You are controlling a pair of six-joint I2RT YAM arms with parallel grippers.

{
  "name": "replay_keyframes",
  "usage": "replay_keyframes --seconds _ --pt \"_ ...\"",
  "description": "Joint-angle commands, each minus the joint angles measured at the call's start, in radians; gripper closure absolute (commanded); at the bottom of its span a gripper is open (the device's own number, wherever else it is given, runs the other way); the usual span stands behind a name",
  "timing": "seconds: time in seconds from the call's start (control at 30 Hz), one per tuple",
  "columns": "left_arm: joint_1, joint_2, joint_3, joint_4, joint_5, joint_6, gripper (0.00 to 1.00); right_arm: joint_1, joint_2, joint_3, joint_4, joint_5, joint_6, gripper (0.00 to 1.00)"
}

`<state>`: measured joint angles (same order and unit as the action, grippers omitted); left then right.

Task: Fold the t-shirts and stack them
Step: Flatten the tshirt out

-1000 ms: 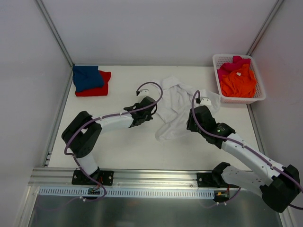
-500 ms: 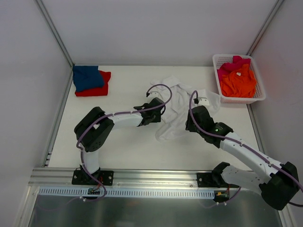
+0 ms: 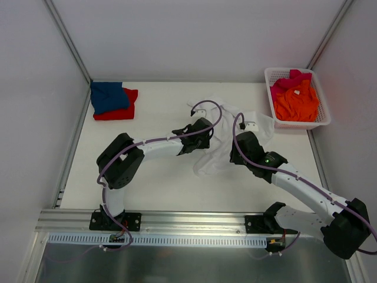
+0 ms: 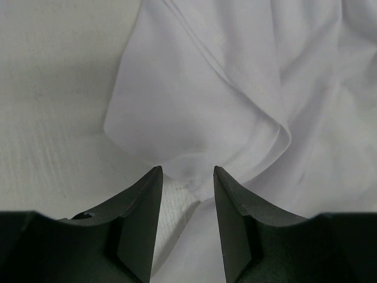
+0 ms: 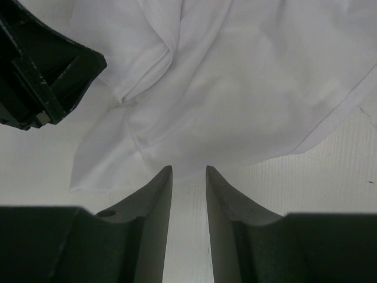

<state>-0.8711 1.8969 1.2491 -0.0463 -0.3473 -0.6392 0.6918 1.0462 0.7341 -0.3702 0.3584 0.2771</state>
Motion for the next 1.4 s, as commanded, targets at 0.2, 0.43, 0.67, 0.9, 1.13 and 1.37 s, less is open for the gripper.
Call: replay_keyframes --seconds 0.2,0.43,0.67,0.9,1.13,1.37 --pt "-0.025 0.122 0.134 0.016 0.053 0.01 0.6 0.006 -0.023 0.024 0.017 0.013 0.002 0.68" --pt "-0.022 0.168 0.116 0.003 0.084 -0.023 0.6 0.008 -0.058 0.024 0.007 0.02 -0.003 0.67" --pt "-0.005 0.068 -0.035 -0.063 -0.01 -0.062 0.6 0.006 -0.068 0.01 0.01 0.014 0.002 0.67" --pt "0.059 -0.071 -0.194 -0.159 -0.094 -0.142 0.59 0.008 -0.066 0.001 0.027 -0.004 0.008 0.67" --pt "0.178 -0.205 -0.313 -0.23 -0.157 -0.209 0.59 0.015 -0.069 -0.016 0.03 -0.013 0.01 0.68" --pt "0.257 -0.248 -0.346 -0.248 -0.171 -0.198 0.54 0.023 -0.077 -0.025 0.034 -0.016 0.016 0.68"
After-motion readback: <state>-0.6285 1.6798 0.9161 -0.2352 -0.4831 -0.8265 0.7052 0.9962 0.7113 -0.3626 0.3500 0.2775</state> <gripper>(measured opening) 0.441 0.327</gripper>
